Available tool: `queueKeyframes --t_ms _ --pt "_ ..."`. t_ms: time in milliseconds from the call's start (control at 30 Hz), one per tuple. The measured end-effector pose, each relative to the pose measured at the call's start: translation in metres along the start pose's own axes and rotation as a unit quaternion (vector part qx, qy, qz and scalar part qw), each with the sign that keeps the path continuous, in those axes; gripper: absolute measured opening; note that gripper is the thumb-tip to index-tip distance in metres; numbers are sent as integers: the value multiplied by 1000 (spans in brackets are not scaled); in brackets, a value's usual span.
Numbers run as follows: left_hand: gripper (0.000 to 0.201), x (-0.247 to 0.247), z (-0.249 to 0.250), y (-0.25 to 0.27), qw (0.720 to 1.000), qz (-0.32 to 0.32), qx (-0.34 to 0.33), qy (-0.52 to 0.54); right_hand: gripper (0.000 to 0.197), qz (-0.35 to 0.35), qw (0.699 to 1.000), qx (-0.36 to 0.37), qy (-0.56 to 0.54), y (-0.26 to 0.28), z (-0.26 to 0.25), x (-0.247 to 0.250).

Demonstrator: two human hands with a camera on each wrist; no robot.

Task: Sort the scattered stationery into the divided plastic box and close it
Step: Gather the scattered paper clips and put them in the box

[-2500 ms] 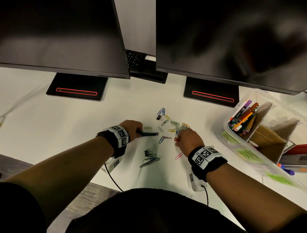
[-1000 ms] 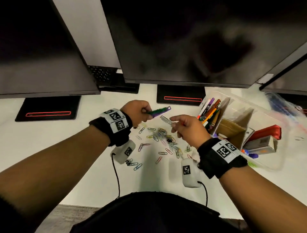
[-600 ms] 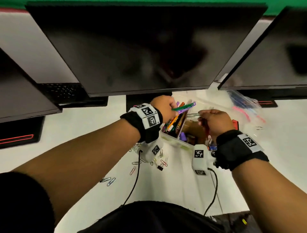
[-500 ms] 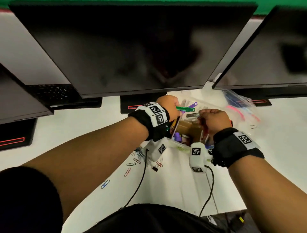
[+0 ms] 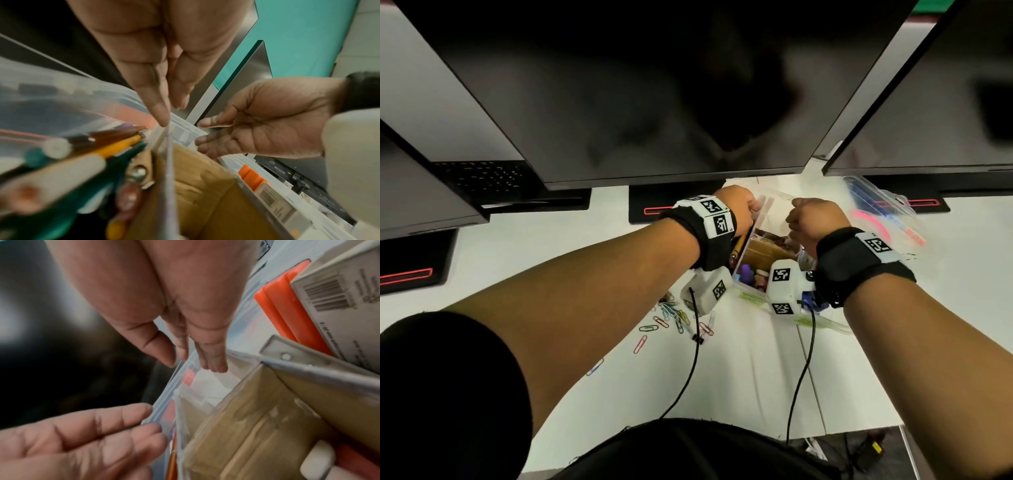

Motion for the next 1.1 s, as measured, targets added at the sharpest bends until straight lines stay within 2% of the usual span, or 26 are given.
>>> queueKeyframes --t_ms 33,133,200,300,367,433,567,667,733,833,933,1033,1100 --pt "34 2 -8 2 1000 -3 3 25 36 -28 998 3 -61 -2 -1 -6" --pt "31 19 -32 12 995 10 5 102 21 -11 983 -15 -184 7 -4 -21" --pt "31 33 -52 21 996 30 1 82 27 -48 984 24 -170 22 -18 -40" --pt "29 46 -94 37 999 39 21 29 24 -128 978 104 -129 53 -42 -77" --pt "27 49 -128 49 998 30 45 -21 23 -188 969 148 -66 74 -48 -109" --pt "26 45 -160 63 995 4 72 -70 19 -230 950 207 42 91 -50 -138" --pt "29 29 -210 92 978 -67 112 -161 24 -269 862 309 299 115 -30 -183" --pt "37 14 -240 115 963 -115 140 -199 43 -294 803 284 433 114 15 -198" --pt "38 3 -256 129 951 -142 157 -226 63 -296 779 243 497 109 40 -198" --pt "57 -12 -270 142 936 -180 163 -256 87 -281 780 179 530 103 59 -193" --pt "74 -25 -280 150 927 -209 178 -255 98 -265 805 125 516 98 66 -189" --pt "84 -33 -283 149 931 -197 191 -239 96 -263 842 89 462 96 67 -191" --pt "79 -35 -278 144 943 -176 188 -210 90 -258 859 82 435 95 65 -195"
Point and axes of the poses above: each hand's wrist, its own y-axis away from the middle knuckle, its own x-axis out of the back of the hand, z = x × y, the point moved 7 cm from there along -y, towards the middle knuckle, and after that the axes turned 5 degrees about x, right-handed, at the moved point
